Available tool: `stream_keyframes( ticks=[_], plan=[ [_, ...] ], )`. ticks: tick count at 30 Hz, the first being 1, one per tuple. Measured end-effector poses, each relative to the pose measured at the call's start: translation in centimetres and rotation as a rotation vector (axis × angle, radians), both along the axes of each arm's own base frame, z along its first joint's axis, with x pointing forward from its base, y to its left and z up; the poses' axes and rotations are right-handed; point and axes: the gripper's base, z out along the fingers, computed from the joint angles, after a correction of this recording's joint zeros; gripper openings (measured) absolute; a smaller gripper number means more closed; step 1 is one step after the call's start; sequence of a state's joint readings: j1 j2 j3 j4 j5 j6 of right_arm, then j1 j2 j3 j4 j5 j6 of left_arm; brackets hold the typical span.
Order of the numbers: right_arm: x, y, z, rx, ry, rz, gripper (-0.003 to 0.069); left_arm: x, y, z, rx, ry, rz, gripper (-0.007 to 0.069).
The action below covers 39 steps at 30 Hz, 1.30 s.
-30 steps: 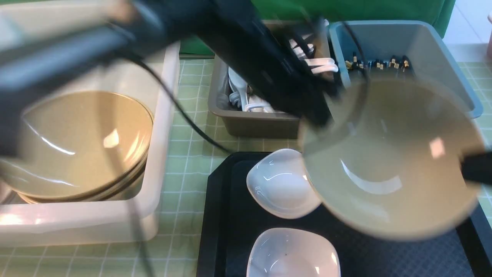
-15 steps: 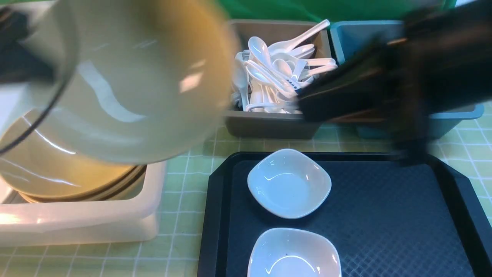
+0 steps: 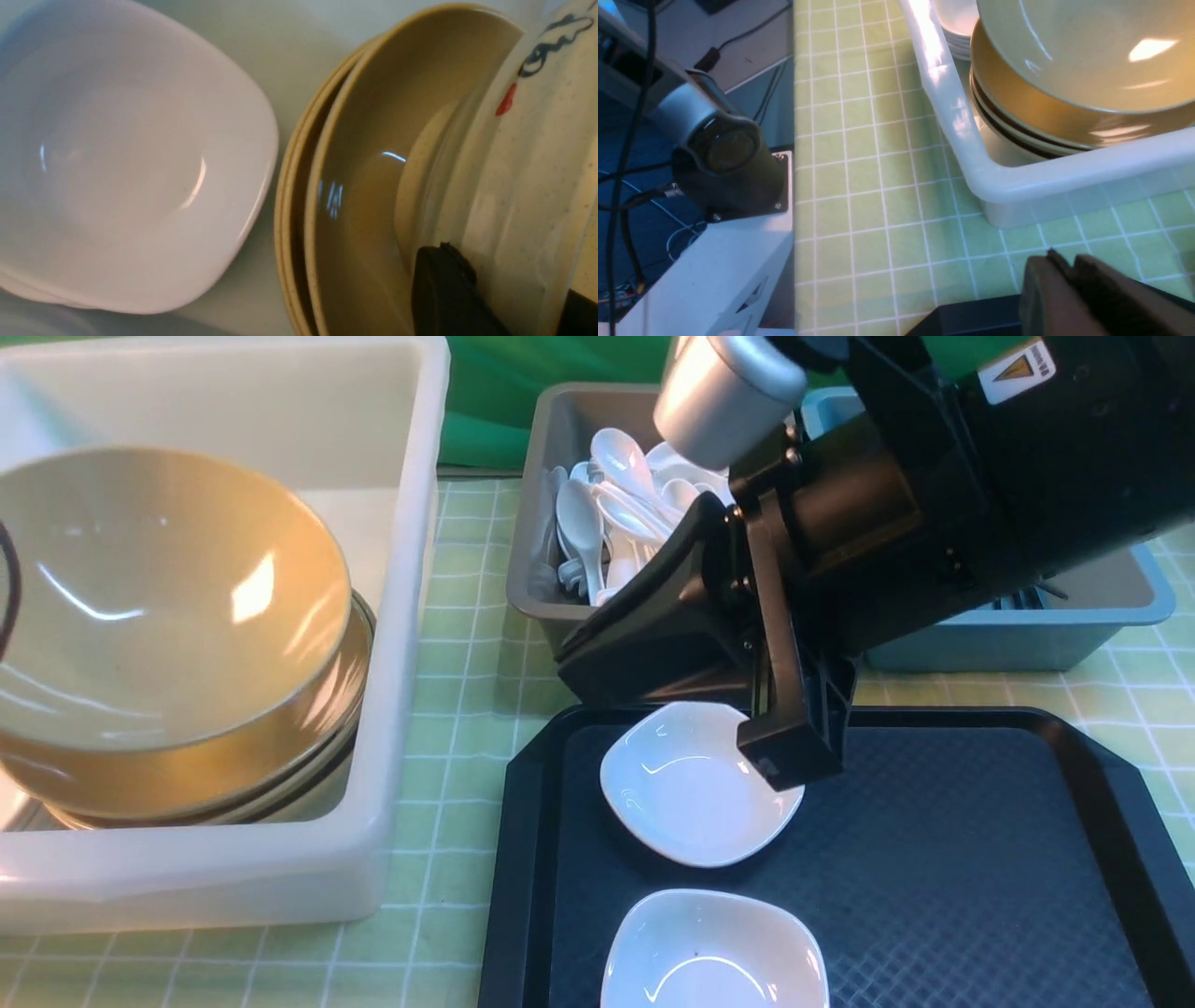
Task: On green table put chopsticks spoon bowls plates into blue grey white boxes.
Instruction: 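Place the tan bowl onto the bowl stack in the left bin with the left gripper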
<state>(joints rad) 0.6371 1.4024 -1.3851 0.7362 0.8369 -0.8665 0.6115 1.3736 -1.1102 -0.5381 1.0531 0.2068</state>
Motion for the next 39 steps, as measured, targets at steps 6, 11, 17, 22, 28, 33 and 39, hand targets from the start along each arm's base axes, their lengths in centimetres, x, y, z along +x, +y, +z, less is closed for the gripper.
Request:
stream_keyframes(
  ticks=[6, 11, 17, 22, 28, 33, 39],
  plan=[
    [0.0, 0.0, 0.0, -0.002, -0.002, -0.001, 0.0075, 0.8, 0.7, -1.6, -0.036, 0.054, 0.016, 0.0016],
    [0.0, 0.0, 0.0, -0.006, -0.004, 0.000, 0.0078, 1.3, 1.1, -2.6, -0.058, 0.085, 0.035, 0.0016],
    [-0.2, -0.1, -0.1, -0.018, 0.011, 0.011, 0.0088, 1.3, 1.2, -2.8, -0.075, 0.112, 0.083, 0.0033],
    [-0.5, -0.5, 0.1, -0.035, 0.010, 0.008, 0.0097, 1.5, 0.4, -2.9, -0.069, 0.154, 0.097, 0.0111],
    [-1.3, -1.1, 0.9, -0.033, -0.020, 0.012, 0.0102, 2.0, -1.1, -3.3, 0.019, 0.233, 0.069, 0.0304],
    [-2.2, -2.0, 1.8, -0.034, -0.030, -0.010, 0.0110, 1.7, -1.9, -2.7, 0.099, 0.259, 0.071, 0.0484],
    [-3.2, -3.4, 2.7, -0.066, -0.061, -0.065, 0.0113, 0.8, -2.7, -0.1, 0.145, 0.196, 0.057, 0.0610]
  ],
)
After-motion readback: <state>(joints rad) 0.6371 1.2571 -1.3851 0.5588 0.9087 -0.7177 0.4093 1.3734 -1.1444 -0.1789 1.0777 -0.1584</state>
